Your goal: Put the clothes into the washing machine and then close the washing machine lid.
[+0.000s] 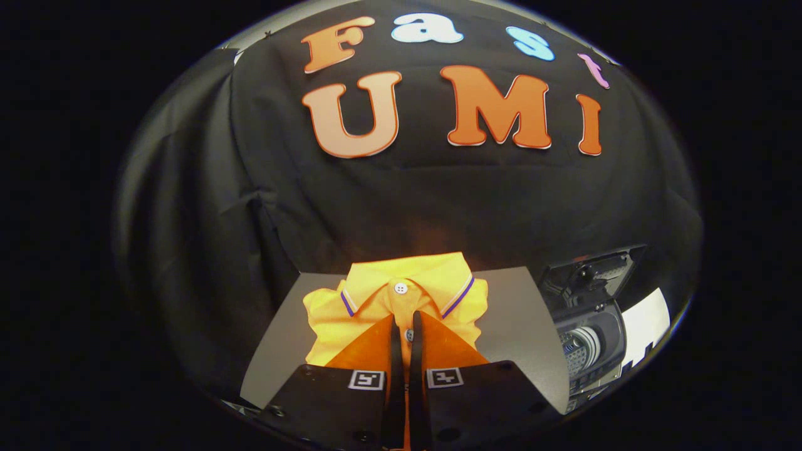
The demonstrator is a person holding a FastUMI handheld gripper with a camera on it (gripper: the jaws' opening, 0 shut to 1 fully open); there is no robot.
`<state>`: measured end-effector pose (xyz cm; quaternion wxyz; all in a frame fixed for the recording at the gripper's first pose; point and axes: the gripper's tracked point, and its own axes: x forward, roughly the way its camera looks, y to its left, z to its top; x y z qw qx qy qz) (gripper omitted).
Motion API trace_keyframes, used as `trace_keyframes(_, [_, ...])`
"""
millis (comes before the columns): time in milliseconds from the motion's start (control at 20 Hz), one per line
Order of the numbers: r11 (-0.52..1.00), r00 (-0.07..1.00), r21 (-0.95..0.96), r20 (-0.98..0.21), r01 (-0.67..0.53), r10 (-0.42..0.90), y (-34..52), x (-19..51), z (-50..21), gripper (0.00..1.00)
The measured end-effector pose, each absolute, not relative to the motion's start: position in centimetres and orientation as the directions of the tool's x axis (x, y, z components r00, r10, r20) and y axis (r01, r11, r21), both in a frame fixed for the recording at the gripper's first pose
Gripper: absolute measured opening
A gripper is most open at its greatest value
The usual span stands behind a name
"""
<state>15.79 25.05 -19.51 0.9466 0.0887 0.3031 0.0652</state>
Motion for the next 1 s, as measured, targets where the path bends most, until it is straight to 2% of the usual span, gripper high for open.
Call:
trace_keyframes(500, [0.957, 0.905, 0.278, -0.381, -0.083, 0.189, 15.9, 12.5, -8.5, 0.11])
trace_keyframes(1000, [0.950, 0.942, 0.288, -0.270, -0.118, 0.199, 5.9, 11.2, -2.3, 0.11])
